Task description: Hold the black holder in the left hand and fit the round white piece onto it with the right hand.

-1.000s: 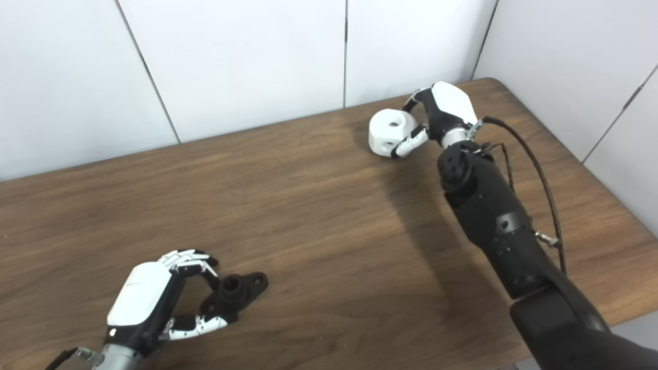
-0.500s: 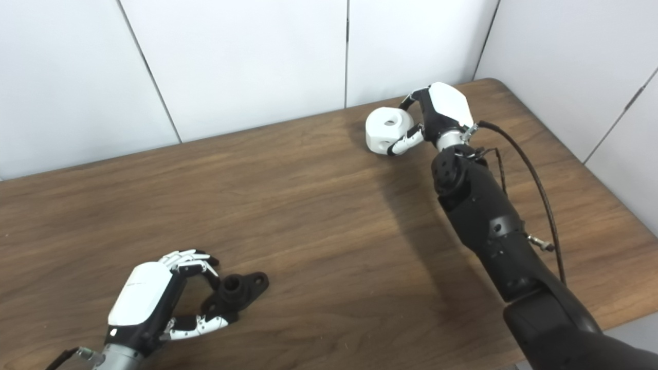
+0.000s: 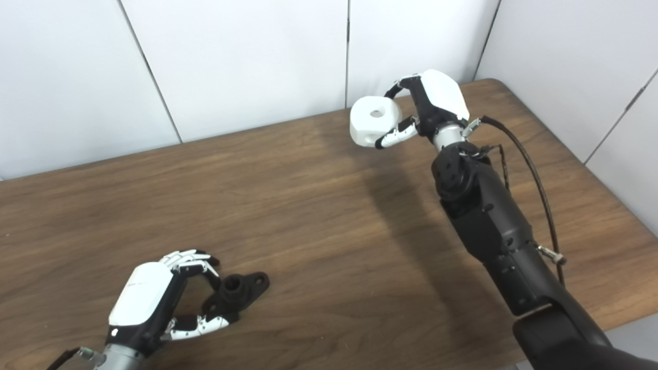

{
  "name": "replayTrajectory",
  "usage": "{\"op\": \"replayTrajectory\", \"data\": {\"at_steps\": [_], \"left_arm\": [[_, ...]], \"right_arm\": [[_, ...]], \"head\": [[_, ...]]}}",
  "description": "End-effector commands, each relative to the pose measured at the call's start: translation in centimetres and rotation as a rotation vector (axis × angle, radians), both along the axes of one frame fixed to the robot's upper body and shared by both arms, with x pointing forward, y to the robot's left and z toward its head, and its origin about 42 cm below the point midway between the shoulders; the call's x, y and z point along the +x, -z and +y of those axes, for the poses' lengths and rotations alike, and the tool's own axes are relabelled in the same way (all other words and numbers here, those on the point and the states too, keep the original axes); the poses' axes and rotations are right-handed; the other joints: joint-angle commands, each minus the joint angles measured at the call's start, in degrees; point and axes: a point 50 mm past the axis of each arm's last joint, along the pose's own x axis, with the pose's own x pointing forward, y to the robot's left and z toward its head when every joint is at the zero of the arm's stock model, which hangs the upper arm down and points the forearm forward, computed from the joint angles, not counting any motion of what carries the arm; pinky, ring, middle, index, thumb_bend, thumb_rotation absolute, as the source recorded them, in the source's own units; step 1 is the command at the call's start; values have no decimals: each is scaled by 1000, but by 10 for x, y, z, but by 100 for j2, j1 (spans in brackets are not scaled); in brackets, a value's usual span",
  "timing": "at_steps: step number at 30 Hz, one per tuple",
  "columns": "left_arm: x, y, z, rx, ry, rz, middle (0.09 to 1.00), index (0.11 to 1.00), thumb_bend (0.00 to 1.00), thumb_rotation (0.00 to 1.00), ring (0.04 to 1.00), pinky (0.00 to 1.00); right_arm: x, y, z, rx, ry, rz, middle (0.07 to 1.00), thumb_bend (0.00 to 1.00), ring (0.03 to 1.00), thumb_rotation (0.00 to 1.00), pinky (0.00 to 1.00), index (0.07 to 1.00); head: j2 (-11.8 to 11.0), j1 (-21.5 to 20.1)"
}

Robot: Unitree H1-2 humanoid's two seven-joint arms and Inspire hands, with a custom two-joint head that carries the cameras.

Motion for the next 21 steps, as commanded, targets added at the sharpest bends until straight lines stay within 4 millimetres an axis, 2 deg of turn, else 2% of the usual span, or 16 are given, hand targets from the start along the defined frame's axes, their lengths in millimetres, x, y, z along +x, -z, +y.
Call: {"op": "replayTrajectory", "data": {"at_steps": [1,12,21], "left_arm": [[-2,4,-1,37,8,20,741,484,521,47,822,873],[-3,9,-12,43,14,16,743,485,522,48,830,892],[-3,9,-20,53,10,34,754,485,522,49,848,929]], "right_arm": [[-1,-32,3,-44,-24,-69,801,523,890,134,1000,485],[-30,-55,43,-86,-222,-4,778,522,895,137,1000,484],[-60,-53,81,-66,-361,43,792,524,878,141,1000,483]], "head": [[5,7],[123,603],[182,922]]}}
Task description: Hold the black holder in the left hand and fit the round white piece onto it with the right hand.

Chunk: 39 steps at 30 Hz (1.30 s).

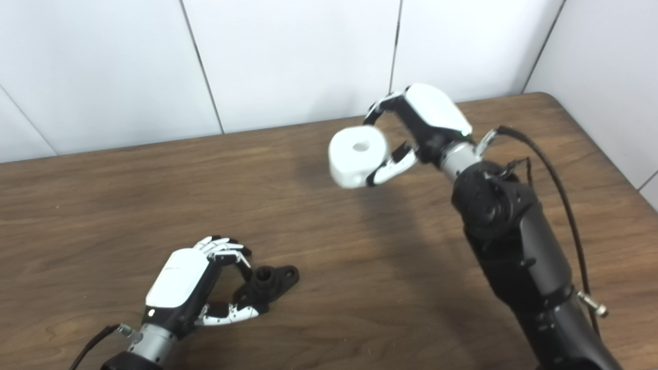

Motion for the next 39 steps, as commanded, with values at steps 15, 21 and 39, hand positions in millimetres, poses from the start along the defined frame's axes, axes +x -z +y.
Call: {"op": "replayTrajectory", "data": {"at_steps": [15,21,39], "left_arm": [[0,8,-15,47,16,43,756,485,522,50,850,929],[1,9,-22,52,15,40,755,485,522,50,848,934],[6,10,-28,42,17,46,764,485,522,50,861,947]], "right_arm": [[-33,-8,50,85,-152,-9,795,524,902,138,1000,483],[-42,-7,58,128,-188,-2,801,524,914,136,1000,482],[-49,12,72,112,-241,54,807,524,909,134,1000,483]], "head": [[81,267],[121,422],[187,541]]}}
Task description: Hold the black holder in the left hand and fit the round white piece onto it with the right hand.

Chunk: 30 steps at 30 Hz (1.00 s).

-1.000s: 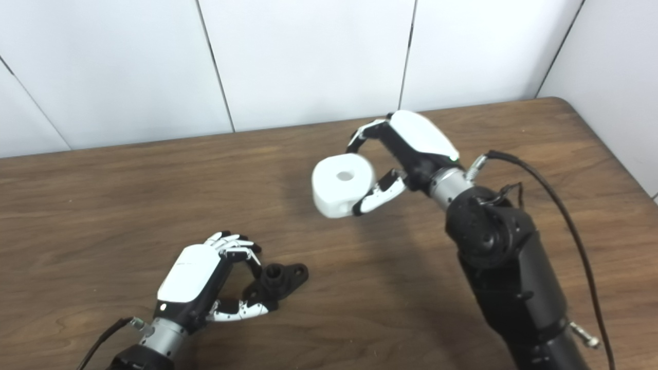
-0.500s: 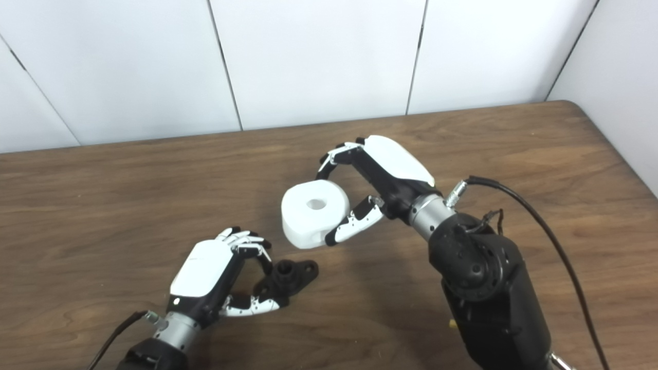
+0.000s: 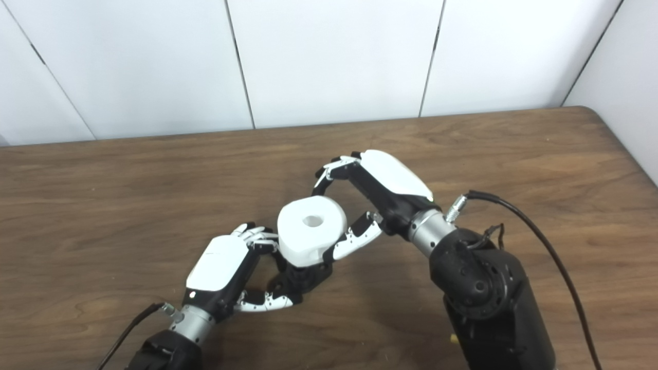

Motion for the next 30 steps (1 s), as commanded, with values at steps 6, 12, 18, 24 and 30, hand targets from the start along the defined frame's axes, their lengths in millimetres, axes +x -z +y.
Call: {"op": "replayTrajectory", "data": {"at_steps": [6,12,18,24,30], "left_arm": [[0,9,-6,34,28,43,766,485,521,49,863,950],[0,8,-7,42,28,47,770,485,521,49,865,954],[0,9,-7,40,30,45,766,485,522,49,861,948],[0,9,-7,43,31,49,768,486,521,49,863,950],[0,9,-7,43,31,53,771,486,521,49,867,955]], "right_arm": [[0,-2,0,11,2,-54,801,523,903,133,1000,483],[1,0,0,18,-1,-46,803,523,907,133,1000,483],[1,4,3,31,-11,-40,804,523,907,133,1000,483],[1,4,6,31,-10,-43,804,523,909,133,1000,483],[1,4,10,43,-19,-50,803,524,916,135,1000,483]], "head": [[25,-9],[41,12],[41,12],[46,9],[39,18]]}}
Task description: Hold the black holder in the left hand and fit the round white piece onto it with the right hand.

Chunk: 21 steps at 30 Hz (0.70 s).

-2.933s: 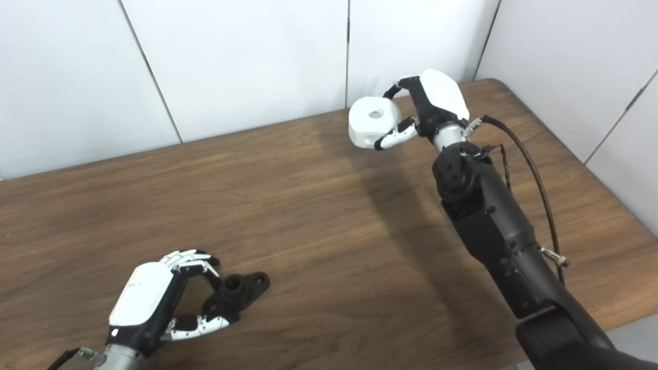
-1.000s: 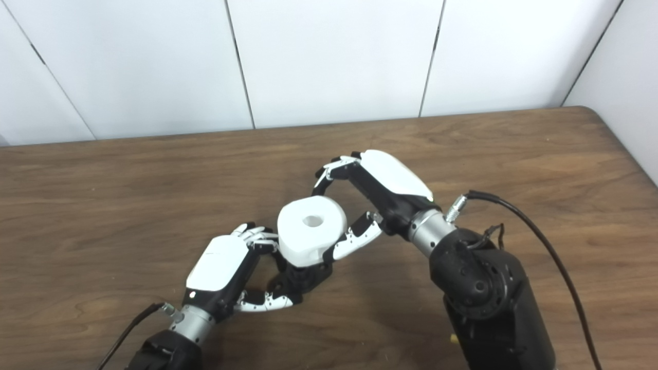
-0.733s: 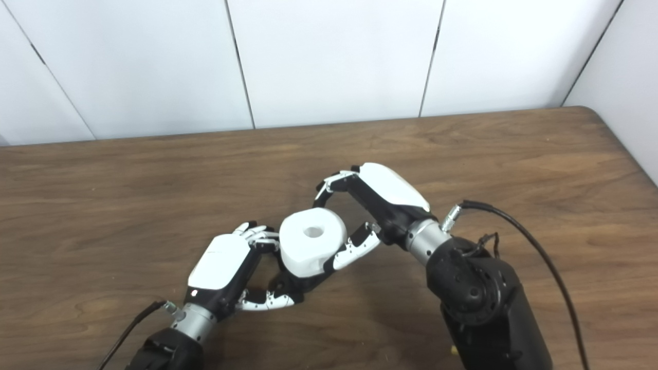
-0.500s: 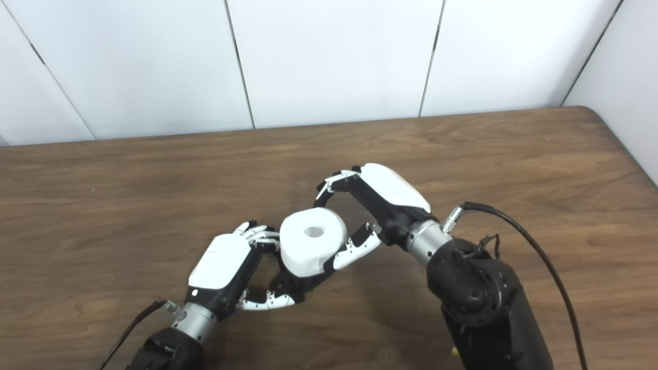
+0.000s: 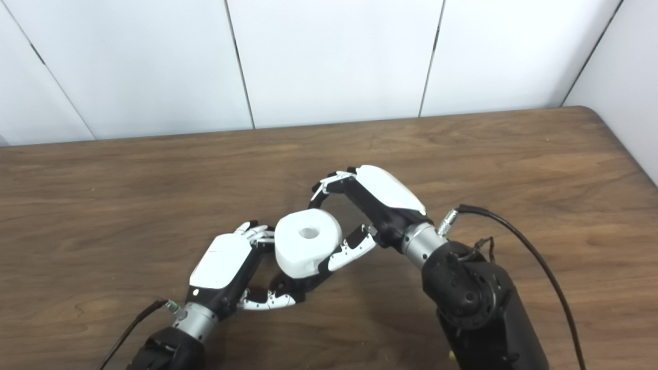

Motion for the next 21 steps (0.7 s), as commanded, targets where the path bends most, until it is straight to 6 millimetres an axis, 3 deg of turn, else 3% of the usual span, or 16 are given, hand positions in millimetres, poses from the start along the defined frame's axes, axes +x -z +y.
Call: {"op": "replayTrajectory", "data": {"at_steps": [1,21], "left_arm": [[-2,10,-5,42,25,52,770,486,521,49,867,954],[-2,10,-7,35,27,45,767,485,522,50,863,948]], "right_arm": [[3,-12,4,15,-17,-72,801,524,916,134,1000,483],[3,-7,4,-17,-31,-73,799,523,913,133,1000,483]], "head": [[4,0],[31,105]]}}
